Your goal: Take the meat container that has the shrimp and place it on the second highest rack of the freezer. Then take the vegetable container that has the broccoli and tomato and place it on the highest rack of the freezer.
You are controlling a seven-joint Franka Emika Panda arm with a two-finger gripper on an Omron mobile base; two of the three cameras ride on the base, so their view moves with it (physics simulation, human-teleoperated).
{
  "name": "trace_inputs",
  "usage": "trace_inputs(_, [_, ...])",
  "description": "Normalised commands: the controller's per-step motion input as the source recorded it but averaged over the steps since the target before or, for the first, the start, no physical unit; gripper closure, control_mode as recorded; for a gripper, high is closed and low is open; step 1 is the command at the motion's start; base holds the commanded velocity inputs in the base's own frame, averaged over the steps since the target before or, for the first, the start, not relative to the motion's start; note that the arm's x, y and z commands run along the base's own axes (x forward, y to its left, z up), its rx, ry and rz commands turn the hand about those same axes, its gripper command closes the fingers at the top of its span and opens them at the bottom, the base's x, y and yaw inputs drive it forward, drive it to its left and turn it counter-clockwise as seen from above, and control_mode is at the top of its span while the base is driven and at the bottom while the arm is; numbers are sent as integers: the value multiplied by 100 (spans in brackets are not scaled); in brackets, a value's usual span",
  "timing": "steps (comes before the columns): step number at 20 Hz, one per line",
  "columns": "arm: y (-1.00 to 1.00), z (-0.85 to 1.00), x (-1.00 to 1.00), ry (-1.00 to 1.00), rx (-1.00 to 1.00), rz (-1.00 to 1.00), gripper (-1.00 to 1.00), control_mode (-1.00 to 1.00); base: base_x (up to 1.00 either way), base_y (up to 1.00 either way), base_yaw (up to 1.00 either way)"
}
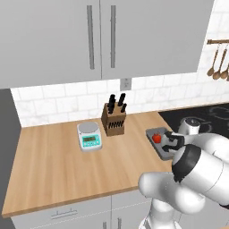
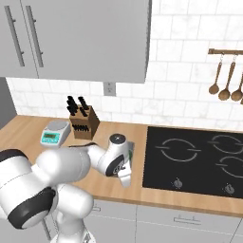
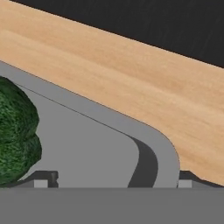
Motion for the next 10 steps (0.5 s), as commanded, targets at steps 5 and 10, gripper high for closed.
trace_inputs(5, [0,0,0,0,0,0,100,-100,0,0,0])
trace_inputs(10, [0,0,0,0,0,0,100,-100,0,0,0])
